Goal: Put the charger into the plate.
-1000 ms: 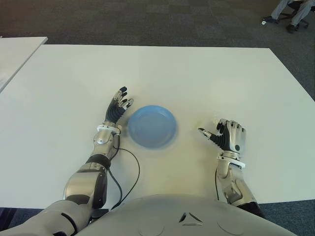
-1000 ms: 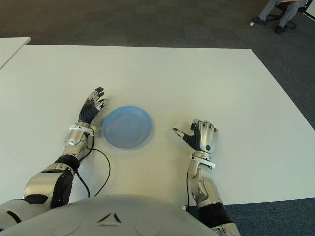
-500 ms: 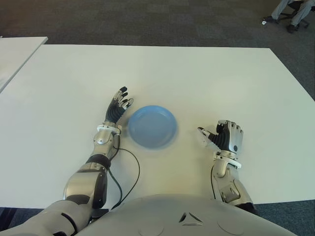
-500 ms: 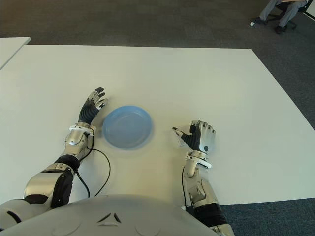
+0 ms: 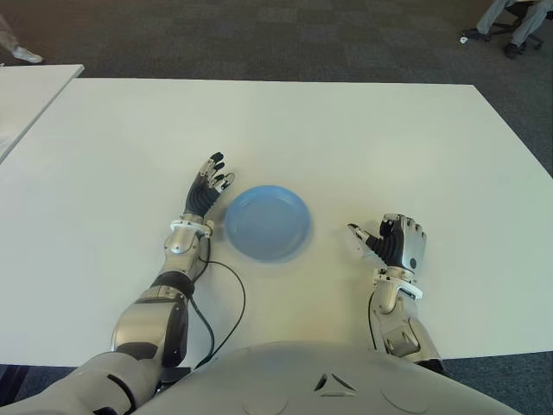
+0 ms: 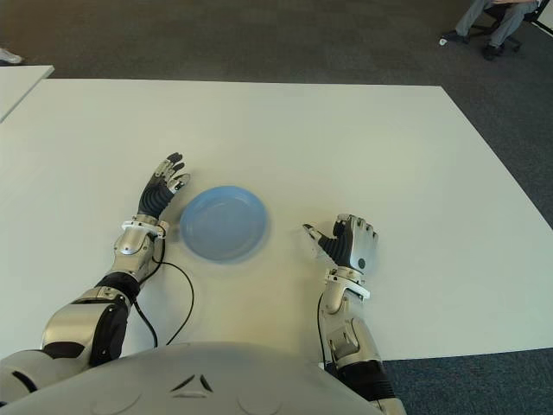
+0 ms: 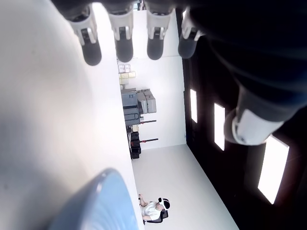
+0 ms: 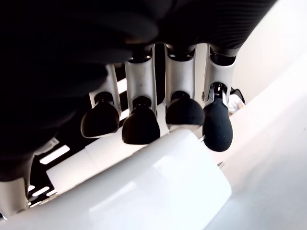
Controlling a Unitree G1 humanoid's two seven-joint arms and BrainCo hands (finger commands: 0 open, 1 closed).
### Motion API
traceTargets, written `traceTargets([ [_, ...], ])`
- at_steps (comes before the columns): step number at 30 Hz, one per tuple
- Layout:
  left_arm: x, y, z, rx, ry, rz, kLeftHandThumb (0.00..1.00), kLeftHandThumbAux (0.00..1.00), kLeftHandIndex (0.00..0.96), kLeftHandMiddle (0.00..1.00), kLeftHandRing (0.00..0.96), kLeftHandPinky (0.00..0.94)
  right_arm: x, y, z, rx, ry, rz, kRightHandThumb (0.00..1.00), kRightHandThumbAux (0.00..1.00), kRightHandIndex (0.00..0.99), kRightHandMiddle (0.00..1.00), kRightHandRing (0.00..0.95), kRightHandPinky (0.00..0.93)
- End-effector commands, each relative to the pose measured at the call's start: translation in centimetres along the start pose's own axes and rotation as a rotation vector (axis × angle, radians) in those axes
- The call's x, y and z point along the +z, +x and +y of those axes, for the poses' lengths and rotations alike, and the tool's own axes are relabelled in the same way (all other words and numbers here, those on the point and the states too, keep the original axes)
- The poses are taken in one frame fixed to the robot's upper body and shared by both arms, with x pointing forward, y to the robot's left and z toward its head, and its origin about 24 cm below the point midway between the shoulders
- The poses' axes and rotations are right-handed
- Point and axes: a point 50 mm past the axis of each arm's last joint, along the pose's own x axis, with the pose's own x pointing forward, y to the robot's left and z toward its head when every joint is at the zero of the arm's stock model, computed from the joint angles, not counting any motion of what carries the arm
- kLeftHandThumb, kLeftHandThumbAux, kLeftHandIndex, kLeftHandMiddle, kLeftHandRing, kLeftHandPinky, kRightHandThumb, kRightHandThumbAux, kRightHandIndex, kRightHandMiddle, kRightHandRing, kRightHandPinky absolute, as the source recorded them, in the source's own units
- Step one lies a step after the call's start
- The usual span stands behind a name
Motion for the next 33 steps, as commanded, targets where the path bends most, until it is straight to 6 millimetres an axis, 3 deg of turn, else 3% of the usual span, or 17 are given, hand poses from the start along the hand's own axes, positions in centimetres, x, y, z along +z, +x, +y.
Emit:
traceTargets([
  [1,-3.69,-3.32,-0.65,-0.016,-0.034,0.189,0.21,0.533,0.025,0.077,0.092,0.144,-0.4,-0.32,0.17,0.024,-0.016,0.03,0.868,0.626,0.827,0.873,0.868,0.874],
  [8,-3.7,-3.31,-0.67,-0.02,-0.036,0.192,0.219,0.531,0.026,0.081,0.1,0.15,-0.38,-0.26,-0.08,-0.016,-0.072,-0.011,0.813,0.591,0.804,0.859,0.856,0.858],
  [10,-3.69,-3.29,-0.64,-0.021,-0.034,0.192,0.22,0.53,0.027,0.081,0.1,0.148,-0.41,-0.22,-0.19,-0.049,-0.103,-0.04,0.701,0.558,0.78,0.855,0.843,0.835],
  [13,-3.67,-3.28,-0.65,-0.021,-0.031,0.19,0.219,0.533,0.028,0.085,0.102,0.152,-0.65,-0.16,-0.3,-0.096,-0.159,-0.088,0.512,0.455,0.607,0.745,0.729,0.736],
  [16,-3.66,-3.28,-0.66,-0.023,-0.03,0.189,0.218,0.535,0.028,0.087,0.104,0.152,-0.86,-0.17,-0.23,-0.105,-0.2,-0.107,0.438,0.401,0.53,0.645,0.645,0.669],
  [21,-3.65,-3.25,-0.68,-0.026,-0.031,0.189,0.214,0.542,0.027,0.089,0.104,0.148,-1.02,-0.16,0.04,-0.071,-0.269,-0.121,0.311,0.296,0.23,0.226,0.221,0.26],
  [24,-3.66,-3.25,-0.71,-0.031,-0.027,0.19,0.211,0.543,0.025,0.087,0.101,0.145,-1.13,-0.25,0.22,-0.013,-0.288,-0.147,0.278,0.26,0.083,0.08,0.078,0.094],
  [28,-3.66,-3.23,-0.74,-0.033,-0.026,0.191,0.208,0.543,0.024,0.086,0.102,0.151,-1.15,-0.27,0.25,0.024,-0.291,-0.166,0.25,0.236,0.017,0.016,0.016,0.019],
  [33,-3.66,-3.2,-0.77,-0.038,-0.027,0.192,0.21,0.541,0.024,0.088,0.106,0.158,-1.23,-0.25,0.21,0.062,-0.285,-0.189,0.216,0.216,0.002,0.002,0.002,0.003],
])
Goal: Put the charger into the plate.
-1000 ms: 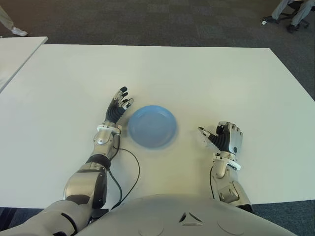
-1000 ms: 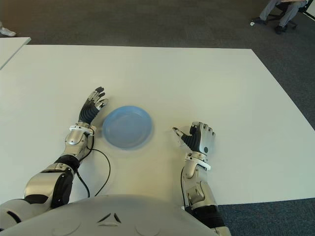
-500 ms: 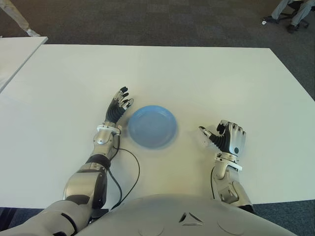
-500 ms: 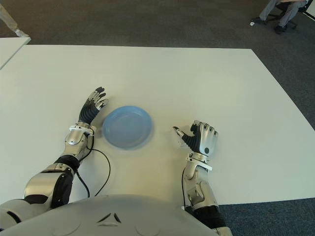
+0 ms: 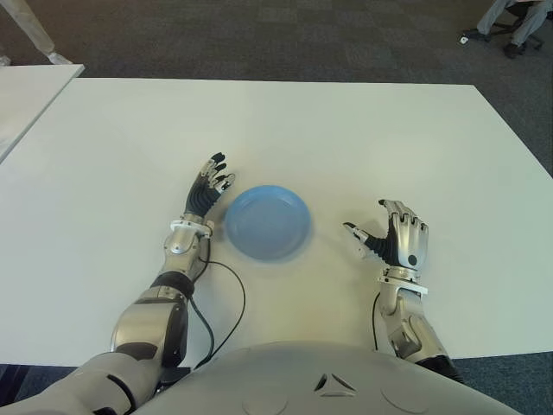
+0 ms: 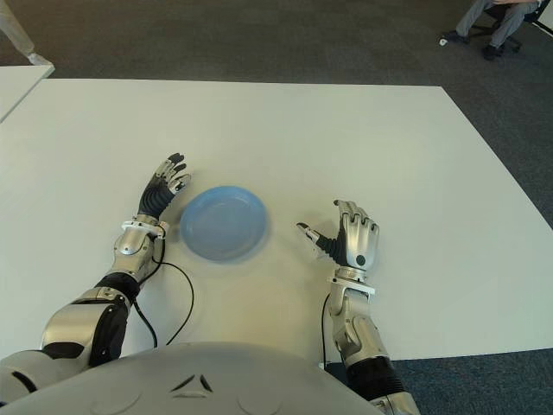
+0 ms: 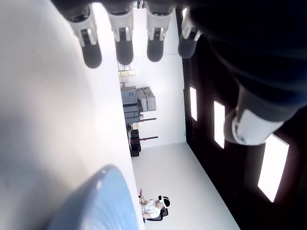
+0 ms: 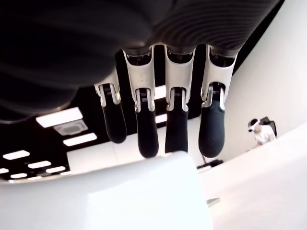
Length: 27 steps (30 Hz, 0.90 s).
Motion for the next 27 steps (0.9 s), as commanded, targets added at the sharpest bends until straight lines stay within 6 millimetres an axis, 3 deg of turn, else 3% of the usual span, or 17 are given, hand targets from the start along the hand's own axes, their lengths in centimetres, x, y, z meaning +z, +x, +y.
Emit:
traceTargets([
  [1,-3.7,-3.2,-0.8,-0.028,-0.033,0.192,0.211,0.541,0.023,0.089,0.107,0.158,-0.6,-0.8,0.6,0.08,-0.012,-0.009,0.211,0.213,0.001,0.001,0.001,0.001],
  [27,-3.6,-3.0,-1.0,-0.045,-0.033,0.192,0.198,0.56,0.028,0.1,0.12,0.168,0.0,-1.5,-0.6,0.152,-0.018,-0.089,0.2,0.167,0.0,0.0,0.0,0.0],
])
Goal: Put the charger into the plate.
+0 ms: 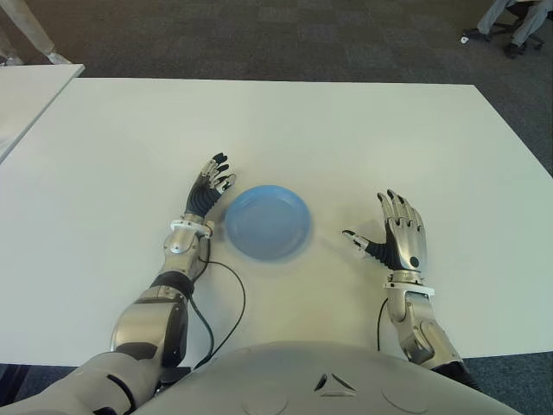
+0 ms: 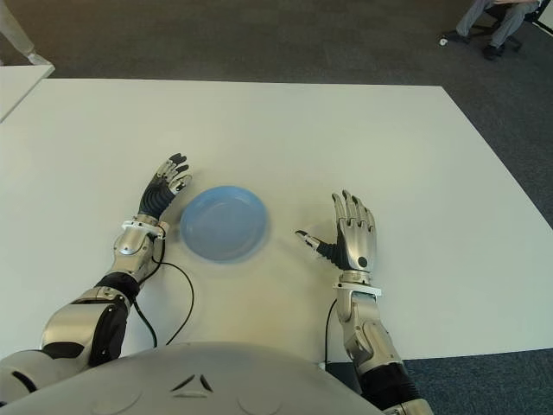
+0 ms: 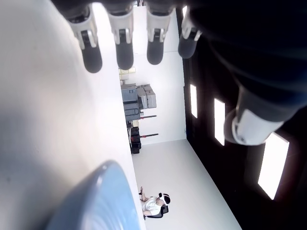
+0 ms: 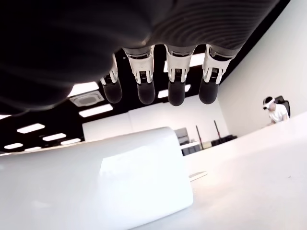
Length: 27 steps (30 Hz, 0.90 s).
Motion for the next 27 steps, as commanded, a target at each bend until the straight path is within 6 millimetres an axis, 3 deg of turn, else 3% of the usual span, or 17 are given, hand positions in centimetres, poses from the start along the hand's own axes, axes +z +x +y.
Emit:
traceTargets([
  [1,-3.6,-3.0,-0.9,-0.026,-0.033,0.192,0.198,0.561,0.026,0.1,0.119,0.167,0.4,-0.8,-0.1,0.033,-0.005,-0.009,0.2,0.167,0.0,0.0,0.0,0.0],
  [27,-3.6,-3.0,-0.8,-0.053,-0.033,0.197,0.207,0.569,0.027,0.1,0.122,0.169,2.5,-4.4,-0.7,0.199,-0.034,0.088,0.186,0.254,0.0,0.0,0.0,0.0],
])
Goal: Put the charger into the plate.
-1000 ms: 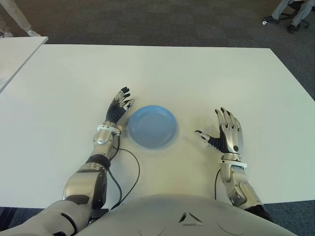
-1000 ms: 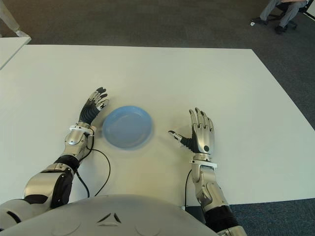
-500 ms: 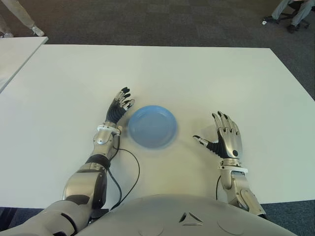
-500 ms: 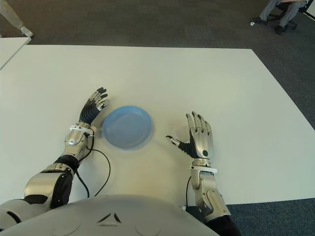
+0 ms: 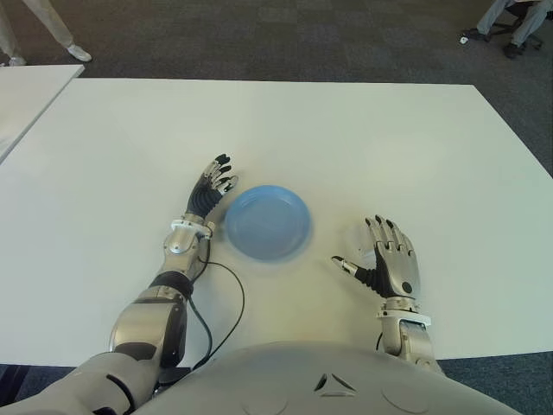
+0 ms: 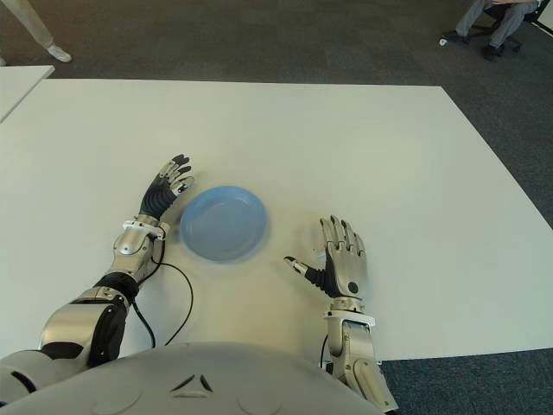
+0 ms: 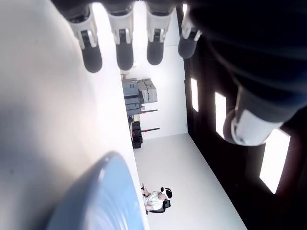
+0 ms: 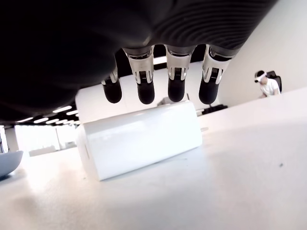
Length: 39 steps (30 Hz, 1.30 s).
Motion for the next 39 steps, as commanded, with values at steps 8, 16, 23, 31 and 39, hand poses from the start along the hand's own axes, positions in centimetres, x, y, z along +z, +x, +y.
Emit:
traceTargets([
  [8,-3.6,-2.9,-0.9,-0.027,-0.047,0.197,0.215,0.559,0.029,0.101,0.123,0.169,0.8,-0.9,-0.3,0.054,-0.021,0.059,0.194,0.262,0.0,0.0,0.0,0.0],
  [16,-3.6,-2.8,-0.8,-0.034,-0.043,0.203,0.216,0.539,0.027,0.102,0.124,0.168,1.3,-1.2,-0.6,0.077,-0.019,0.102,0.199,0.259,0.0,0.0,0.0,0.0],
  [23,-3.5,-2.8,-0.8,-0.04,-0.039,0.201,0.213,0.543,0.03,0.106,0.128,0.176,1.5,-1.1,-0.6,0.091,-0.025,0.151,0.197,0.249,0.0,0.0,0.0,0.0],
  [31,-3.5,-2.8,-0.7,-0.048,-0.037,0.201,0.203,0.55,0.033,0.117,0.14,0.187,1.3,0.1,-0.4,0.042,-0.068,0.172,0.163,0.253,0.0,0.0,0.0,0.0],
  [39,-3.6,-2.9,-0.6,-0.059,-0.036,0.201,0.202,0.565,0.031,0.114,0.141,0.189,1.3,0.9,-0.5,-0.062,-0.088,0.186,0.162,0.258,0.0,0.0,0.0,0.0],
])
